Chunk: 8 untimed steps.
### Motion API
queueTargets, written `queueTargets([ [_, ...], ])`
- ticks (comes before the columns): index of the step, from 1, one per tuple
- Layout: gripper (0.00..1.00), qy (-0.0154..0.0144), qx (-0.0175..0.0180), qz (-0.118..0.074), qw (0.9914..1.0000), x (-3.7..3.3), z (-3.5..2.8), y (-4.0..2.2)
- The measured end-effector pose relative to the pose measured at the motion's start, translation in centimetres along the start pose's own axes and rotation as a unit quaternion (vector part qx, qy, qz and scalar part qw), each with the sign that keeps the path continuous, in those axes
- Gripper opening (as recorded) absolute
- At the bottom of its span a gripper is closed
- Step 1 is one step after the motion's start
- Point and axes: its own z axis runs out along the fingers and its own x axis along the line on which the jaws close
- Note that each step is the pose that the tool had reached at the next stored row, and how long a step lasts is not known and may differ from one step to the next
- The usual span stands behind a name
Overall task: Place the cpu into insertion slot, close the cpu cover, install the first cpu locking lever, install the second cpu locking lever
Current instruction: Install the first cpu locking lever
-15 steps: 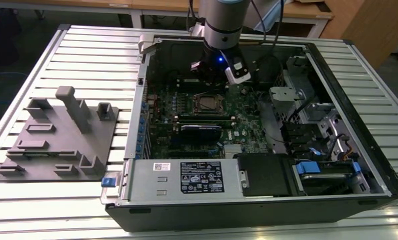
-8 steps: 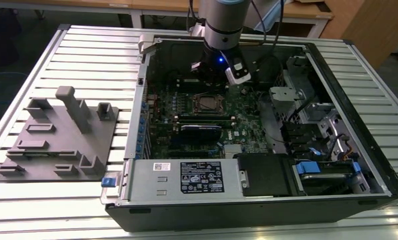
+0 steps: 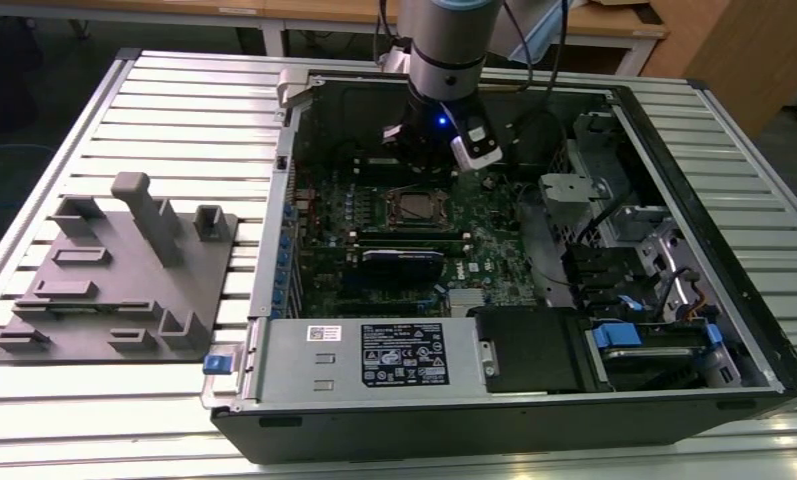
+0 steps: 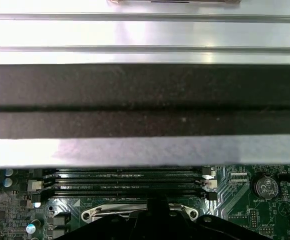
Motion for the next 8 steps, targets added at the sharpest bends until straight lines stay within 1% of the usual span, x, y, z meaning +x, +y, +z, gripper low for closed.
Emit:
queueTargets([
  [8, 0.11, 0.0, 0.0, 0.0, 1.0, -0.03, 0.26, -0.03],
])
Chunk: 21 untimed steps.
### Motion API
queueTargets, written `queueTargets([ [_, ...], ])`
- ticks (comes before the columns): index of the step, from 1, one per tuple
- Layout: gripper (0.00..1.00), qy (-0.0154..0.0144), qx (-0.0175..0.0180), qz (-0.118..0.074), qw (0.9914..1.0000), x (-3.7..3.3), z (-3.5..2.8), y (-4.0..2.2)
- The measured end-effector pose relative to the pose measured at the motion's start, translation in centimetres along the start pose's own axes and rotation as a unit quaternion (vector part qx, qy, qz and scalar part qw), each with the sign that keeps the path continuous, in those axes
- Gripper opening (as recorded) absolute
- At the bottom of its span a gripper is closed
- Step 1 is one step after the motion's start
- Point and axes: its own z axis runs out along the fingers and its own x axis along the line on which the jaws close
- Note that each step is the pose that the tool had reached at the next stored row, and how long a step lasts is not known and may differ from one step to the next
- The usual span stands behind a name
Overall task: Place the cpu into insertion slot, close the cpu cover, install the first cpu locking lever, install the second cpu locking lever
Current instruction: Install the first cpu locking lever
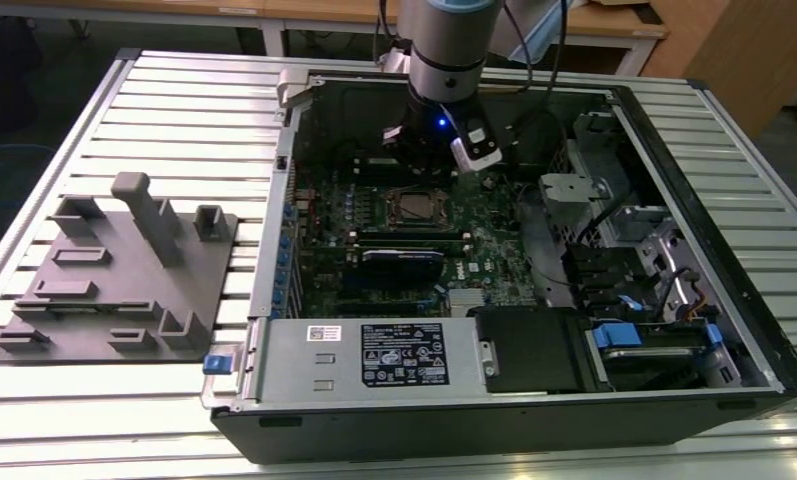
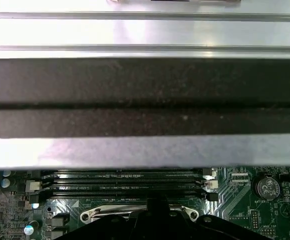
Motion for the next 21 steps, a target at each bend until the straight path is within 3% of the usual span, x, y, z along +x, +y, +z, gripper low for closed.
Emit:
queueTargets([
  [13, 0.11, 0.0, 0.0, 0.0, 1.0, -0.22, 0.72, -0.06],
  [21, 0.11, -0.0001, -0.0001, 0.0, 1.0, -0.24, 0.66, -0.04],
])
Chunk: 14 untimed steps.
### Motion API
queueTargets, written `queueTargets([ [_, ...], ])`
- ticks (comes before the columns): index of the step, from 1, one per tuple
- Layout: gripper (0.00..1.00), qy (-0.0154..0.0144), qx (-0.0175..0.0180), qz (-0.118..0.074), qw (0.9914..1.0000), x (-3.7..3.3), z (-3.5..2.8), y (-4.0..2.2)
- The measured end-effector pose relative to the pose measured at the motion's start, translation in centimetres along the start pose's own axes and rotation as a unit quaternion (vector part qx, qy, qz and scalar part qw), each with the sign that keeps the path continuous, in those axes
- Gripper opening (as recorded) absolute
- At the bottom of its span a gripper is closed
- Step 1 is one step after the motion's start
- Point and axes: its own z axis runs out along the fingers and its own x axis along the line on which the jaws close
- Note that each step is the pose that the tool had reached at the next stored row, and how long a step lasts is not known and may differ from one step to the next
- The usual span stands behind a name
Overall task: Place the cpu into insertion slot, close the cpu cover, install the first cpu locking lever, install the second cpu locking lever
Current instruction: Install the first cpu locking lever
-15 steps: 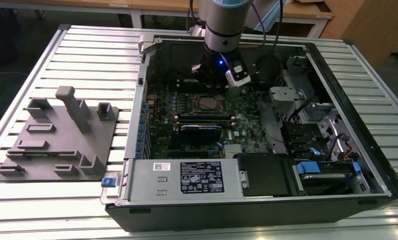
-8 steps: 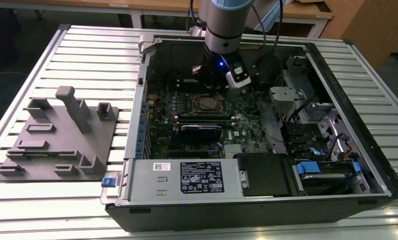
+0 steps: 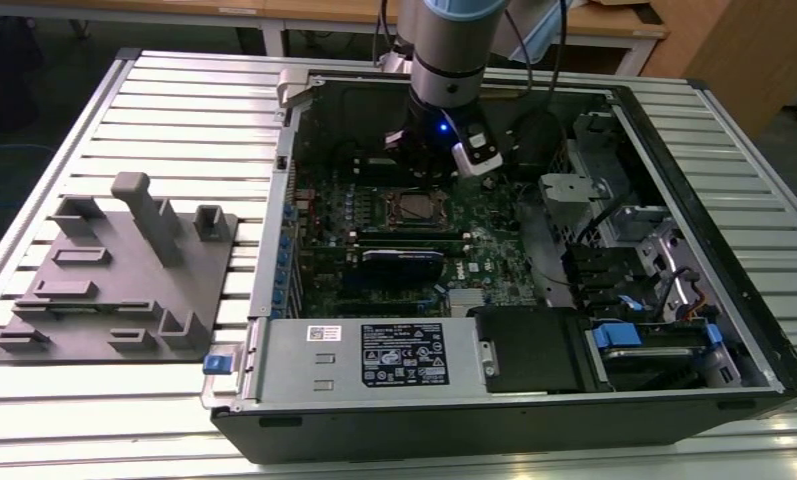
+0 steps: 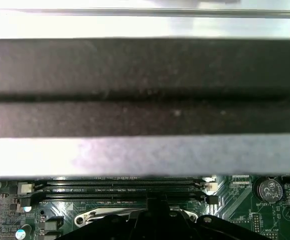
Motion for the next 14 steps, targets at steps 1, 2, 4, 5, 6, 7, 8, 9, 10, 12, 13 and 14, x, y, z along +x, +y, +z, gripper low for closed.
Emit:
queueTargets([
  [1, 0.11, 0.0, 0.0, 0.0, 1.0, 0.0, 0.0, 0.0],
  [2, 0.11, 0.0, 0.0, 0.0, 1.0, -0.01, 0.0, 0.0],
  [4, 0.11, 0.0001, 0.0003, 0.0, 1.0, -0.07, -0.01, 0.01],
  [5, 0.11, 0.0001, 0.0004, 0.0, 1.0, -0.11, -0.01, 0.01],
  [6, 0.11, 0.0001, 0.0004, 0.0, 1.0, -0.17, -0.01, 0.01],
  [7, 0.11, 0.0001, 0.0004, 0.0, 1.0, -0.22, 0.0, 0.02],
  [8, 0.11, 0.0001, 0.0004, 0.0, 1.0, -0.27, 0.0, 0.02],
  [9, 0.11, 0.0001, 0.0004, 0.0, 1.0, -0.31, 0.0, 0.02],
  [10, 0.11, 0.0001, 0.0004, 0.0, 1.0, -0.33, 0.0, 0.02],
  [12, 0.11, 0.0, 0.0003, 0.0, 1.0, -0.33, 0.0, 0.02],
  [13, 0.11, 0.0001, 0.0003, 0.0, 1.0, -0.33, 0.0, 0.02],
  [14, 0.11, 0.0001, 0.0004, 0.0, 1.0, -0.34, 0.0, 0.02],
])
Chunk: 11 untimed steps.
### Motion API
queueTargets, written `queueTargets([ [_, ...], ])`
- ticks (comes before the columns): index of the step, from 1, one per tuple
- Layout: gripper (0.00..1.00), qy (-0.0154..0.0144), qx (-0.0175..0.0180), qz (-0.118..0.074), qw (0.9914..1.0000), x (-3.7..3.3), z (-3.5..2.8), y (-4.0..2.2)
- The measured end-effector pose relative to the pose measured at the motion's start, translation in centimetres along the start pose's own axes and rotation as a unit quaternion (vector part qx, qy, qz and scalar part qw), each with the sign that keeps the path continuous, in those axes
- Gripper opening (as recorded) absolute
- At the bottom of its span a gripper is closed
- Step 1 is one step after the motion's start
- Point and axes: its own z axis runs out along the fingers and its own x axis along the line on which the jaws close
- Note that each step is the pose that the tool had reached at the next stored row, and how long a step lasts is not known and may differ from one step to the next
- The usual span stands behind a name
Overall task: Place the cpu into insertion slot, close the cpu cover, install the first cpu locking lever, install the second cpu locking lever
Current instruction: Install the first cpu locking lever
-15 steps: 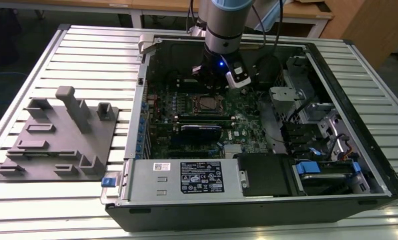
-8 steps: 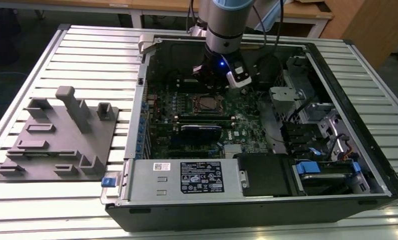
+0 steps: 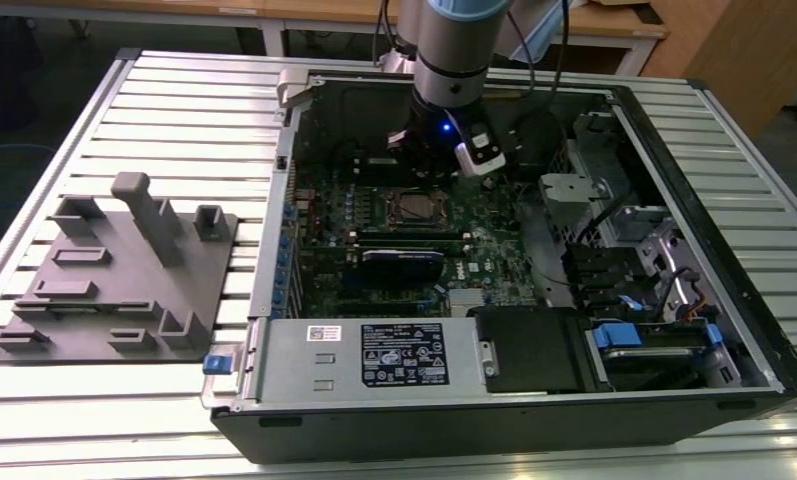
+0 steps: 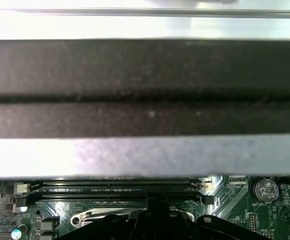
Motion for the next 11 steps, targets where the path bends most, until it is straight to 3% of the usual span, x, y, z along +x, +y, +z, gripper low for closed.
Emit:
queueTargets([
  [11, 0.11, 0.0, 0.0004, 0.0, 1.0, 0.0, -0.09, 0.01],
])
